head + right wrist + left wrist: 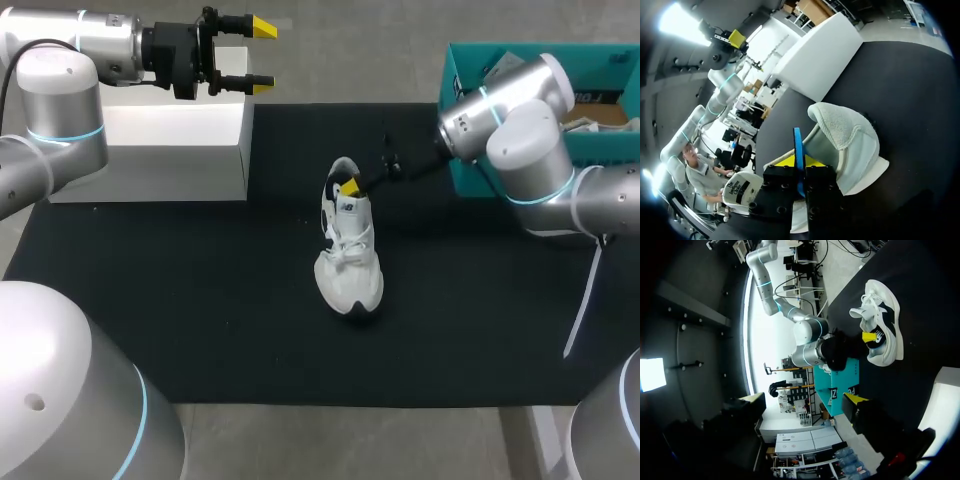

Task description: Take the shoe out of the shoebox, open the shoe tongue, remove and reinsert the insole, then place the shoe into the shoebox

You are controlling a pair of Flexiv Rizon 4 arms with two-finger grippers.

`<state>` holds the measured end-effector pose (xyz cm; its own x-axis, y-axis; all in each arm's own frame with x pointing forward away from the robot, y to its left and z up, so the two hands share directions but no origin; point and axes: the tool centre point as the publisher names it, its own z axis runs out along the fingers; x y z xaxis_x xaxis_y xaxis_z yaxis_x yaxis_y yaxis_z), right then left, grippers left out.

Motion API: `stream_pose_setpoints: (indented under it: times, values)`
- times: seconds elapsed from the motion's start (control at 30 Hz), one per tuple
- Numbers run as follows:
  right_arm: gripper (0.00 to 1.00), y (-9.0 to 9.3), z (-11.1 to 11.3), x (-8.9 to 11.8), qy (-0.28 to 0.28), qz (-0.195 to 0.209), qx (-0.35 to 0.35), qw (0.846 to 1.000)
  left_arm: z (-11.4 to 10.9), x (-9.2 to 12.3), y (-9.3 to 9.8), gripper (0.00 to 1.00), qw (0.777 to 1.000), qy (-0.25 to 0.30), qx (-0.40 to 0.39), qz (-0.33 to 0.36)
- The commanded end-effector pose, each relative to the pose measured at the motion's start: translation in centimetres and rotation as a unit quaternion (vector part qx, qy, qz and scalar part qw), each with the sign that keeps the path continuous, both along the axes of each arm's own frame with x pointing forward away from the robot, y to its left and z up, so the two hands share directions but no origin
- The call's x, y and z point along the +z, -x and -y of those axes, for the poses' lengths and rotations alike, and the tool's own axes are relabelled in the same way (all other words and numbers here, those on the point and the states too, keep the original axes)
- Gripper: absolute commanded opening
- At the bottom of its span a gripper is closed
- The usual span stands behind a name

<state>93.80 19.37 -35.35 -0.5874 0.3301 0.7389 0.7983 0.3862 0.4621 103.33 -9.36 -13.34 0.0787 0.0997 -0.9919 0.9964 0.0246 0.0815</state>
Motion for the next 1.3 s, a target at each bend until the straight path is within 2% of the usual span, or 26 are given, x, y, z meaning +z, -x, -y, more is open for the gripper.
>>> stream_pose_setpoints:
  times: [0.03, 0.2, 0.33, 0.37, 0.4, 0.43, 0.47, 1.0, 1.27, 1.3]
  values:
    - [0.0, 0.8, -0.3, -0.6, 0.002, -0.006, 0.0, 1.0, 0.0, 0.0, 0.0, 1.0, 1.0, -0.001, 0.0, 0.001]
    - [0.0, 1.2, -0.3, -0.9, 0.006, -0.015, 0.003, 1.0, 0.0, 0.0, 0.0, 1.0, 1.0, -0.001, 0.0, 0.001]
    - [0.0, 0.9, -0.3, -0.7, 0.005, -0.009, 0.002, 1.0, 0.0, 0.0, 0.0, 1.0, 1.0, -0.001, 0.0, 0.001]
    - [0.08, 0.7, -0.2, -0.6, 0.005, -0.007, 0.002, 1.0, 0.0, 0.0, 0.0, 1.0, 1.0, -0.001, 0.0, 0.001]
    - [0.45, 0.6, -0.2, -0.4, 0.005, -0.005, 0.001, 1.0, 0.0, 0.0, 0.0, 1.0, 1.0, -0.001, 0.0, 0.001]
    - [0.93, 0.5, -0.3, -0.2, 0.006, -0.002, 0.001, 1.0, 0.0, 0.0, 0.0, 1.0, 1.0, -0.001, 0.0, 0.001]
    - [1.0, 0.4, -0.3, 0.0, 0.006, 0.001, 0.001, 1.0, 0.0, 0.0, 0.0, 1.0, 1.0, -0.001, 0.0, 0.001]
    - [1.0, 0.2, -0.2, 2.1, 0.034, 0.018, 0.018, 0.999, 0.0, 0.0, 0.0, 1.0, 1.0, -0.001, 0.0, 0.001]
    - [1.0, 0.2, -0.6, 1.8, 0.026, 0.016, 0.019, 0.999, 0.0, 0.0, 0.0, 1.0, 1.0, -0.001, 0.0, 0.001]
    - [0.57, 0.2, -0.6, 1.8, 0.025, 0.017, 0.018, 0.999, 0.0, 0.0, 0.0, 1.0, 1.0, -0.001, 0.0, 0.001]
